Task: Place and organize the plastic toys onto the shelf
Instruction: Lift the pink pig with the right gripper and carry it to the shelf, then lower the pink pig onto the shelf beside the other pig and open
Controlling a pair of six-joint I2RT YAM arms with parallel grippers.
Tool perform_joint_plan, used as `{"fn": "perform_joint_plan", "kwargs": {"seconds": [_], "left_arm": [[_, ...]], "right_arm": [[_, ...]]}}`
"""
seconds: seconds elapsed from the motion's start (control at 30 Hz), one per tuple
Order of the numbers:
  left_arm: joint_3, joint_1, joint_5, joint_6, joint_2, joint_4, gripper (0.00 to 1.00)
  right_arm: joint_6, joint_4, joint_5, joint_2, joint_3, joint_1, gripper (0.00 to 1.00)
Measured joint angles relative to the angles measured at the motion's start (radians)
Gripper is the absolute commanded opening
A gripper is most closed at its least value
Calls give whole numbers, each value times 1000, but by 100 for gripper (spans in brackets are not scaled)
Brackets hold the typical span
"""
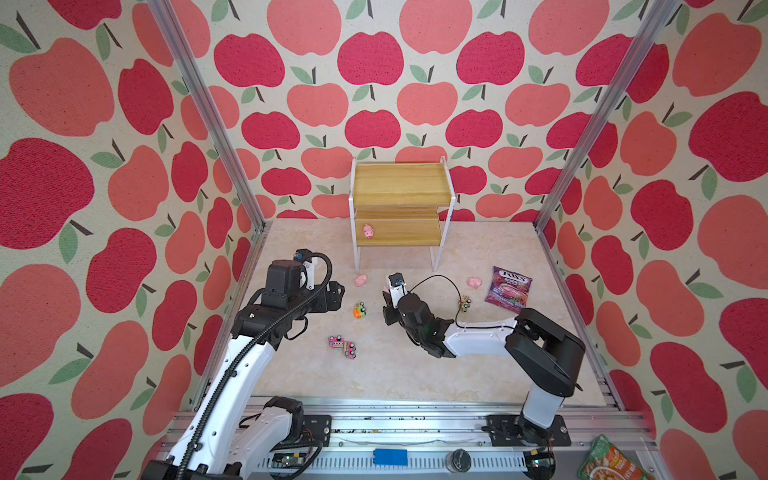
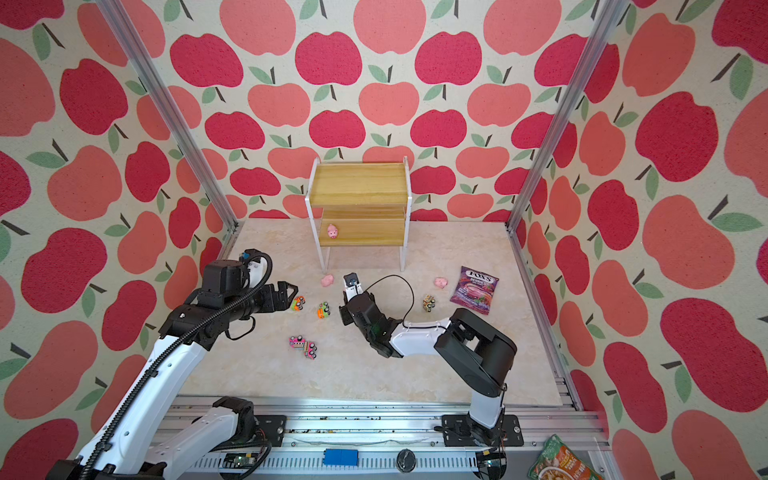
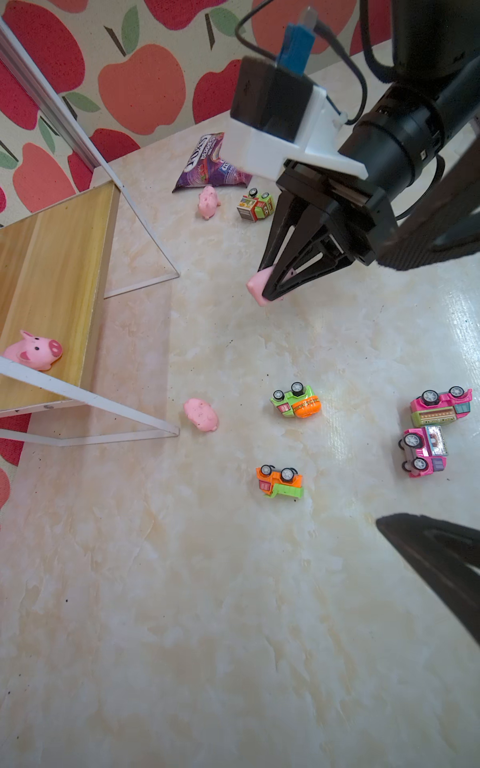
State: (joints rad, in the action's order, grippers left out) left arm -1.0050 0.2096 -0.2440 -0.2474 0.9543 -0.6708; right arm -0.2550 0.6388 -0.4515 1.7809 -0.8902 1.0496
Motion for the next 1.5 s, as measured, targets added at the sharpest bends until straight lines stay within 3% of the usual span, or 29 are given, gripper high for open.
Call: {"fn": "perform_joint_plan", "kwargs": {"seconds": [0.57,1.1,1.5], "left_arm": [[0,-20,-16,0,3,11,94],[5,-24,-35,-5,21,18,94],[6,-24,-35,-5,21,18,94]], "right_arm": [[110,-32,83,100,-323,-143,18],[119,-112,-89,358,-671,-182,19],[116,-165,-184,452,-813,-195,20]]}}
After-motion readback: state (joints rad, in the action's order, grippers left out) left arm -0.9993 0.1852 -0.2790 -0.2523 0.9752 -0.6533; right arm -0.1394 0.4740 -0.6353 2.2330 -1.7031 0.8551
